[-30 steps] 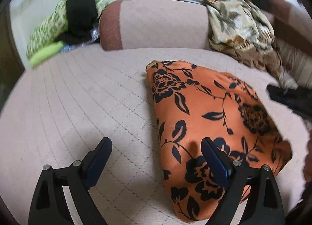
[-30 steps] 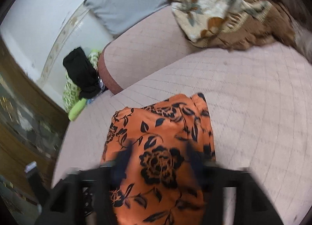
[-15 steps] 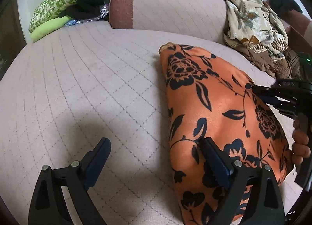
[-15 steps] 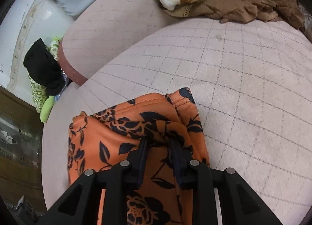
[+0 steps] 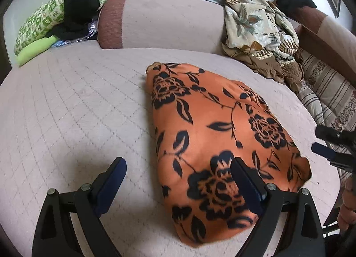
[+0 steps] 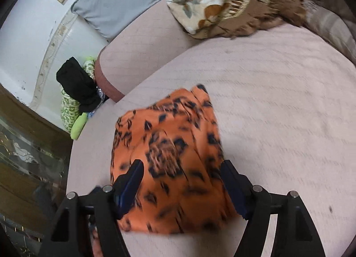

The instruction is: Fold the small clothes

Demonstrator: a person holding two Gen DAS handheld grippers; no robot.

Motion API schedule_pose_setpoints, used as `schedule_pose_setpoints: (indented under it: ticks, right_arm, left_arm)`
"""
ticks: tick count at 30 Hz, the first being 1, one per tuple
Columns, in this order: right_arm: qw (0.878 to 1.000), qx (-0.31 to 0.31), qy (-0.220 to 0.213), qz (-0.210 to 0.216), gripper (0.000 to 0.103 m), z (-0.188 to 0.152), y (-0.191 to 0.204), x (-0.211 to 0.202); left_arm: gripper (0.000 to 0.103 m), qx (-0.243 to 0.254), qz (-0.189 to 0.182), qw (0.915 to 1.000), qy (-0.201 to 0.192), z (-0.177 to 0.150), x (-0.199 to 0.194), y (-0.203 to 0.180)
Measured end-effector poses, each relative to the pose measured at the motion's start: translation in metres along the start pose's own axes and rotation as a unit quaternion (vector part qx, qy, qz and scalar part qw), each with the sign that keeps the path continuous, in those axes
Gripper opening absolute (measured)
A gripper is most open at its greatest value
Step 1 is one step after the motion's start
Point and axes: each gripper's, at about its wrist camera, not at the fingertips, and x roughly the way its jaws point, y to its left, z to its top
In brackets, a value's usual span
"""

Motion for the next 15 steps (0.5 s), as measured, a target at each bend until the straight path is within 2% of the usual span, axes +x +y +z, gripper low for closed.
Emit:
schedule_pose_setpoints:
  ticks: [5,10,13,15]
  right_arm:
    - [1.0,0.003,-0.008,0.011,0.075,-0.003,-0.019,-0.015]
    - [0.999,0.036,0.005,0.03,0.075,0.006,-0.043,-0.013]
    - [0.999,0.029,-0.008,0.033,0.075,0.015,-0.043,-0.012]
    - [0.999,0.013,-0.015,0.029,0.075,0.019,-0.038,-0.009]
  left_arm:
    - [0.095,-0.037,-0.027,0.999,-0.003,-0.016,-0.018,0.009]
    - [0.095,-0.031,-0.03,0.999,-0.009,-0.013,-0.026,0.011]
    - [0.095,-0.033,-0.025,0.9989,-0.02,-0.005,-0.025,0.013]
    - [0.095,-0.025,-0.007,0.9995,-0.02,0.003,-0.018,0.013]
